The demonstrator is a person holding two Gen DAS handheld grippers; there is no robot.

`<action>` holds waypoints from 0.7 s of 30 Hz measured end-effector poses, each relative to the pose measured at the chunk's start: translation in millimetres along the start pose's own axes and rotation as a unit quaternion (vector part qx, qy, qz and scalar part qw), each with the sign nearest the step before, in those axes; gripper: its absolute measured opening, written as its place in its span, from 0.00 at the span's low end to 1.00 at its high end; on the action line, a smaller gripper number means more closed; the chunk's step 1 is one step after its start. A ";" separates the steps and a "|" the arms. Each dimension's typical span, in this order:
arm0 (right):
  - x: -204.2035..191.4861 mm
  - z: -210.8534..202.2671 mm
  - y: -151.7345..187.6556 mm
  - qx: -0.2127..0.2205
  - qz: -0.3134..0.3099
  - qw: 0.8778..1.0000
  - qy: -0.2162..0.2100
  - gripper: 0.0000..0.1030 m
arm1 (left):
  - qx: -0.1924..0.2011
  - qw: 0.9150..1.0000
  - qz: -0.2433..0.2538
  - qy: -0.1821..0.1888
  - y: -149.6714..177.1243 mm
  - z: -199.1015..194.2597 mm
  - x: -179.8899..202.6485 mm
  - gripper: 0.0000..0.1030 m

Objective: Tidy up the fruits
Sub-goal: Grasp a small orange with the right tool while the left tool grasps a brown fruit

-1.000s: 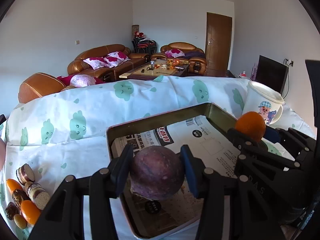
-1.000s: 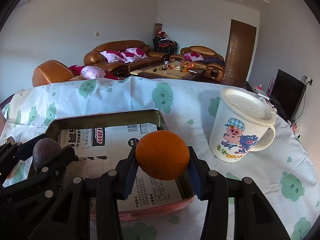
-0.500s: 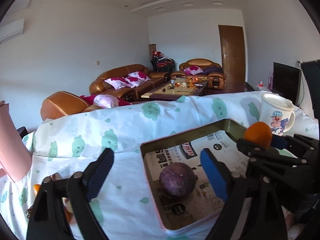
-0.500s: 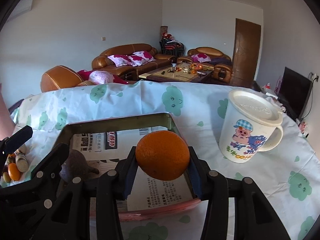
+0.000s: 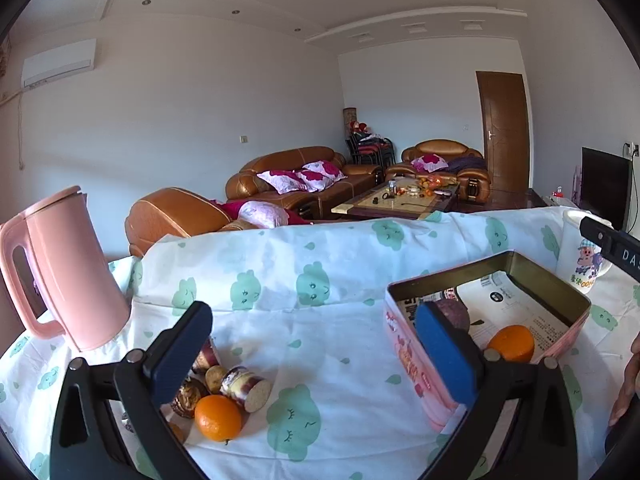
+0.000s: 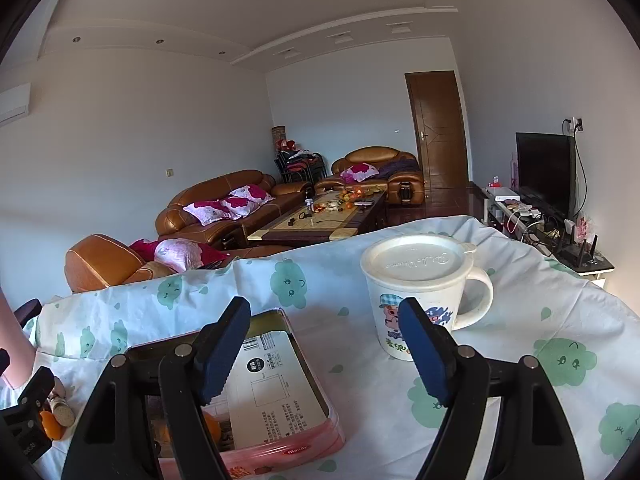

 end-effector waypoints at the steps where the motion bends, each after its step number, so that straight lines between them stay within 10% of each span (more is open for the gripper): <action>1: -3.7 -1.1 3.8 -0.001 -0.004 1.000 0.003 0.75 | -0.004 1.000 -0.004 0.003 2.4 -0.1 -4.1 1.00; 21: -117.9 -41.9 97.1 -0.132 -0.087 0.981 -0.109 0.76 | -0.070 0.997 -0.006 -0.020 48.6 6.0 -73.8 1.00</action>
Point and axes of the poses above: each gripper's, at about its wrist camera, not at the fingertips, and z roughly the way its jaws point, x to its right, y to its underside, the point moved 1 cm from there along z, roughly the way its jaws point, and after that the axes turned 14 degrees about z, right-handed, at the moved point
